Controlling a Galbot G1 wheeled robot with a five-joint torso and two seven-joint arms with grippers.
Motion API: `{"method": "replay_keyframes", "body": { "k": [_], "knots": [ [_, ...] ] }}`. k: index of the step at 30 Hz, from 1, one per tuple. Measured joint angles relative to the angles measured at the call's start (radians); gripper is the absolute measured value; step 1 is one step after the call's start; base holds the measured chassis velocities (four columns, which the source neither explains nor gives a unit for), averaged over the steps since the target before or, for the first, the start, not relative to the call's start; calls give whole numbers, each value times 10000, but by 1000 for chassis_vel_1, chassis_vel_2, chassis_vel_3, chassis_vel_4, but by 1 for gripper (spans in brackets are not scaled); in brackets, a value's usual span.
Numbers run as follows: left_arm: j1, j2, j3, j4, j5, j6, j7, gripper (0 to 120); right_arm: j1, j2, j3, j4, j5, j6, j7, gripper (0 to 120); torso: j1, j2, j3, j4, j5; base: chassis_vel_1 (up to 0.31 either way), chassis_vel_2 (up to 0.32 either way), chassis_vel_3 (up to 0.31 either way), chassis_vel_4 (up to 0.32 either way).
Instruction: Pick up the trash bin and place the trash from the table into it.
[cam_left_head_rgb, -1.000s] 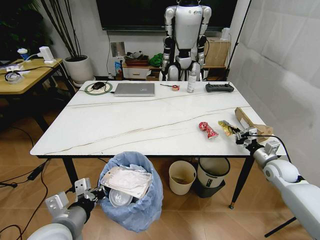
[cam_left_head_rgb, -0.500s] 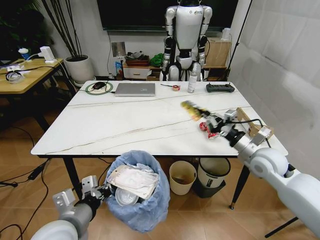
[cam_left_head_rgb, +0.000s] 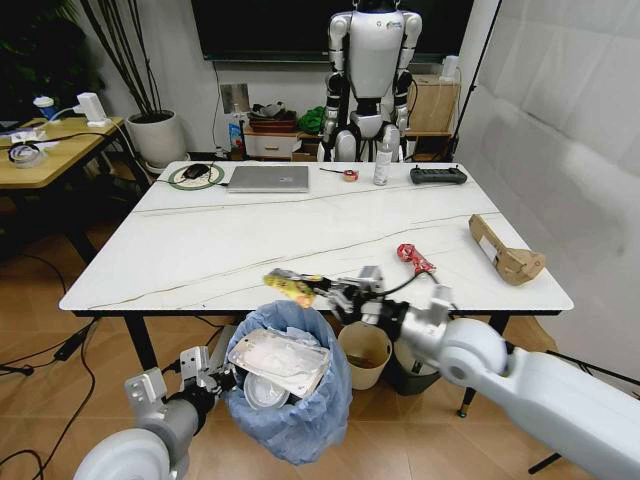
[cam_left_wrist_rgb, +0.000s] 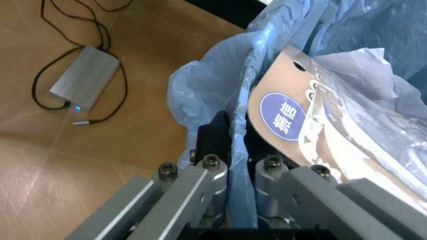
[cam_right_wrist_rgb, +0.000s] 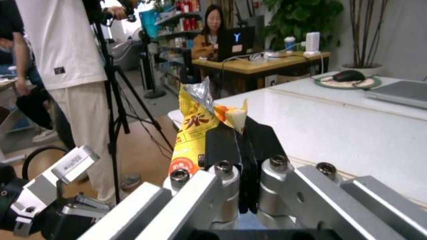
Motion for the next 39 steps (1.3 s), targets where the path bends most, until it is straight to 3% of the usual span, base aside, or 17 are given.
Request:
{"method": "replay_keyframes", "body": {
  "k": [10,31,39],
  "knots": [
    [-209,-54,41,50,-140,62,-117,0,-46,-95,-565,-62,-396,-58,41,0,0,0,-1,-6,2,0,0,0,0],
    [-313,-12,-144,-69,-337,177,-301,0,-767,-271,-78,-316,-1027,167,-376,0,-1,0,-2,-4,3,0,0,0,0],
    [-318,13,-147,-88,-350,183,-298,0,-876,-355,71,-369,-1149,257,-564,11,0,0,-2,-4,3,0,0,0,0]
  ]
}}
